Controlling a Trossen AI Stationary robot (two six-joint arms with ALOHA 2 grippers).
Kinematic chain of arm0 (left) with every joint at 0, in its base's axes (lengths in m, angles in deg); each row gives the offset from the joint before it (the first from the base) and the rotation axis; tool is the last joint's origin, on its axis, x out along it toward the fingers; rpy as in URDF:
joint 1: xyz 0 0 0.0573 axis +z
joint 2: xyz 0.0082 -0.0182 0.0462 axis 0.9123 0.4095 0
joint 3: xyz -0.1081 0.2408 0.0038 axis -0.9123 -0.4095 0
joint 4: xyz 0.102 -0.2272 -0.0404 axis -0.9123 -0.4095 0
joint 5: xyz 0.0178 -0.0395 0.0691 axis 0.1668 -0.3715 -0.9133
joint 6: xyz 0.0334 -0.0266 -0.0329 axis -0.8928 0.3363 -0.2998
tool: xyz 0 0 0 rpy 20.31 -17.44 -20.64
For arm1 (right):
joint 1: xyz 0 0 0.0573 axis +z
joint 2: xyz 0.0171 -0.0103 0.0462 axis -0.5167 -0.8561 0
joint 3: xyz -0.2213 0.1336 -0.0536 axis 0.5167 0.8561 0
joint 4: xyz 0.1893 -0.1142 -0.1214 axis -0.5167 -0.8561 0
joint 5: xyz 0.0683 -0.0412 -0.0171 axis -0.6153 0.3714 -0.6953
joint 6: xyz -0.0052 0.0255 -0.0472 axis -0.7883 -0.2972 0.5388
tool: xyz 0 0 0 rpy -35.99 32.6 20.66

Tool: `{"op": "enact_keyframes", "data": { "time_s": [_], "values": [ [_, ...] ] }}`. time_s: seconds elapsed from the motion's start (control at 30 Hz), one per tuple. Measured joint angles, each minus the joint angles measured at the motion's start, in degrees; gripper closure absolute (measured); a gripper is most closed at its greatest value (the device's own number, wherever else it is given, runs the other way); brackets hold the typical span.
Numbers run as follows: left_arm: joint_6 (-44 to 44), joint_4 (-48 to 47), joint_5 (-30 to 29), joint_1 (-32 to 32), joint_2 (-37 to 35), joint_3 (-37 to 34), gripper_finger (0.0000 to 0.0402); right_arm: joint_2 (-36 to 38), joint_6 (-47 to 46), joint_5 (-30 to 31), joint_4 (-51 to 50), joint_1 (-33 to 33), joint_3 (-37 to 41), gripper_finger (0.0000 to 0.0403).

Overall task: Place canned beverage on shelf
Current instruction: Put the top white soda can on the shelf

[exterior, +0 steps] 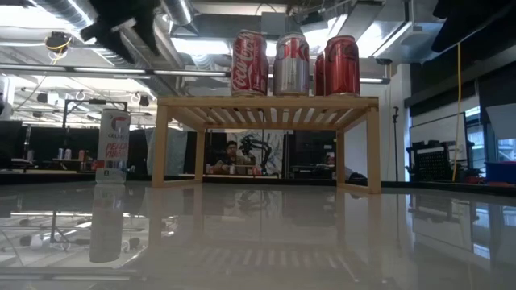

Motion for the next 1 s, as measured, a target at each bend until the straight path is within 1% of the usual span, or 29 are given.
{"op": "enact_keyframes", "data": {
  "time_s": [0.17, 0.3, 0.57, 0.77, 0.87, 1.0],
  "values": [
    [0.0, -6.2, 1.5, 7.3, 1.9, 0.0, 0.0077, 0.0, 1.2, -0.5, -0.6, -3.3, 0.0, 0.0020],
    [-3.3, -6.6, 2.9, 12.9, 3.6, 0.0, 0.0077, 0.0, 5.2, -2.2, -0.5, -6.9, 0.0, 0.0020],
    [-7.6, -6.8, 12.3, 22.7, 9.3, 0.0, 0.0077, 0.0, 18.0, -7.1, -0.4, -14.5, 0.0, 0.0020],
    [-6.6, -9.7, 15.5, 27.2, 11.3, 0.0, 0.0077, 0.0, 26.6, -10.9, -0.4, -17.6, 0.0, 0.0020],
    [-6.6, -11.5, 17.3, 28.8, 12.3, 0.0, 0.0077, 0.0, 29.5, -11.0, -0.4, -18.7, 0.0, 0.0020],
    [-6.5, -11.1, 19.9, 29.2, 13.2, 0.0, 0.0077, 0.0, 32.3, -11.4, -0.5, -20.2, 0.0, 0.0020]
  ]
}}
